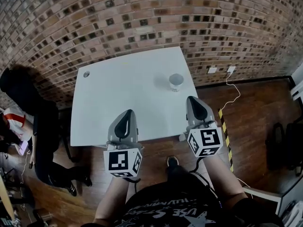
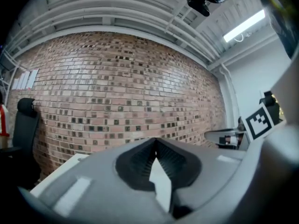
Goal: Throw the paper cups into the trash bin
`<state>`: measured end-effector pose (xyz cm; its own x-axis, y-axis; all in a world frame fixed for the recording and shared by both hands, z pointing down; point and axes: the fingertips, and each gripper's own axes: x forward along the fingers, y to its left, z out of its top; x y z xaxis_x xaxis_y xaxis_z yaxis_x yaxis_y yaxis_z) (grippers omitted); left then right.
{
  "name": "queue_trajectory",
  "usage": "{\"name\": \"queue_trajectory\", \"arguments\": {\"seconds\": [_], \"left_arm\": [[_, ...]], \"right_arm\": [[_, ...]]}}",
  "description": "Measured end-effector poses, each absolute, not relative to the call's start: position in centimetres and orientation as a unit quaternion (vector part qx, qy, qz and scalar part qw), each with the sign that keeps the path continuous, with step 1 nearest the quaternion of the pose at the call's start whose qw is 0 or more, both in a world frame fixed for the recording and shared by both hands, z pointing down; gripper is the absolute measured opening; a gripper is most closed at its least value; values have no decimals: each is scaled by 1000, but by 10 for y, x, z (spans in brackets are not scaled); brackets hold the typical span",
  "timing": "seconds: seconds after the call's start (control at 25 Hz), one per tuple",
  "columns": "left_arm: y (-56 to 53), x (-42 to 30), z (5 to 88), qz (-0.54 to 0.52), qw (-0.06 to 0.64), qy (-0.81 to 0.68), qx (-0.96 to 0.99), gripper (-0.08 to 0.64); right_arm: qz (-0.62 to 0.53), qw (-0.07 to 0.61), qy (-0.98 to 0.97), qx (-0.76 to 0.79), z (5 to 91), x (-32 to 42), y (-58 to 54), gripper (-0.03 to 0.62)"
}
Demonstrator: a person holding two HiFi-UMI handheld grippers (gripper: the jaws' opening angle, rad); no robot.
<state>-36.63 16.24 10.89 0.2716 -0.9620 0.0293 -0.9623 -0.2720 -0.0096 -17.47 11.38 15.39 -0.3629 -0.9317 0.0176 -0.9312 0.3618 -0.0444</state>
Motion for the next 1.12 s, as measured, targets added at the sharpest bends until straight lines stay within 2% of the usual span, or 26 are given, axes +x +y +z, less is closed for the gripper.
{"name": "queue_trajectory", "arguments": {"seconds": [0.64,1.0,1.04,1.12], "left_arm": [[93,-356,126,32,5,-628,777,5],[56,-365,166,40,42,-600,798,5],[52,-365,166,39,42,-596,801,5],[45,-365,169,40,41,-587,808,5]], "right_arm": [[-49,10,838,-544,176,-157,39,8],[-49,-36,821,-568,206,-162,29,10],[-51,-40,819,-570,209,-163,26,23],[-57,-46,818,-570,216,-167,22,92]]}}
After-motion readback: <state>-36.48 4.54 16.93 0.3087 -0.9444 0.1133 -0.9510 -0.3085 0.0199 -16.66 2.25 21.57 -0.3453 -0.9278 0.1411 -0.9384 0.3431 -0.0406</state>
